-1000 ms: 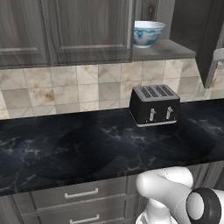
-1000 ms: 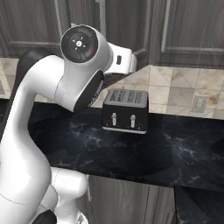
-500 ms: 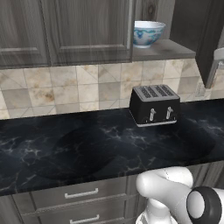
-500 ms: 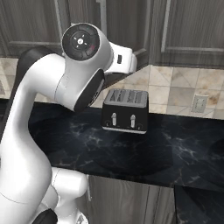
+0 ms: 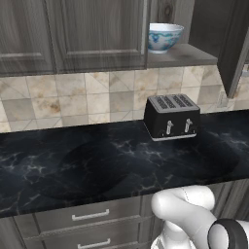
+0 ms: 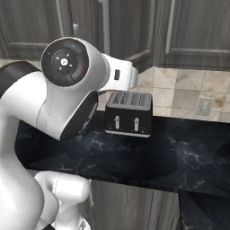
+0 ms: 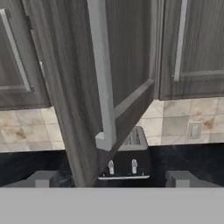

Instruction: Move the bowls from the cabinet to the plates on the dining table.

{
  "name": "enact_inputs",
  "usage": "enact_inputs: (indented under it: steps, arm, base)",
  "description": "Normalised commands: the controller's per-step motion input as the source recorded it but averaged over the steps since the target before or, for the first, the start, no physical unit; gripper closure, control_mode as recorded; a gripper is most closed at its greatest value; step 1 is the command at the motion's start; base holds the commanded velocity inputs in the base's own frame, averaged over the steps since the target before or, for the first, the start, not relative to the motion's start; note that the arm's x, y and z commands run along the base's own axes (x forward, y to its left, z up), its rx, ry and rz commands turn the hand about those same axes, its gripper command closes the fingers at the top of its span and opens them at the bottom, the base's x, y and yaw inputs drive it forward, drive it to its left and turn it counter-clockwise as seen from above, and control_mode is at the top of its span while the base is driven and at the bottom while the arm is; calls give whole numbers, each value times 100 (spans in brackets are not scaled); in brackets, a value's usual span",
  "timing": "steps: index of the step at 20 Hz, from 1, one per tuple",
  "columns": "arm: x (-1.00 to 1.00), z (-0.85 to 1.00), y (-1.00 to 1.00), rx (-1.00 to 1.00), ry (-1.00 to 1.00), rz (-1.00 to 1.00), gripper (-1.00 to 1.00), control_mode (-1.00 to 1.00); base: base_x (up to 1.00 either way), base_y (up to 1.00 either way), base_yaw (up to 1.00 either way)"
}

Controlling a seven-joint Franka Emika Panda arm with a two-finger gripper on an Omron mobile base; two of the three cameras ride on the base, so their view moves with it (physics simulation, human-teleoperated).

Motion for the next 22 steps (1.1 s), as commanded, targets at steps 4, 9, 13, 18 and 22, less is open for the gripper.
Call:
enact_inputs:
  steps: [4,9,13,18,22]
  arm:
    - [-75,7,27,0,-2,1,-100,-100]
    - [-30,10,52,-1,0,0,-100,-100]
    - [-7,5,66,-3,0,0,-100,-100]
    - [-24,5,64,0,0,0,-100,-100]
    - [-13,9,55,-2,1,0,-100,-100]
  base:
    - [0,0,0]
    - [0,0,0]
    - [0,0,0]
    - [0,0,0]
    - [0,0,0]
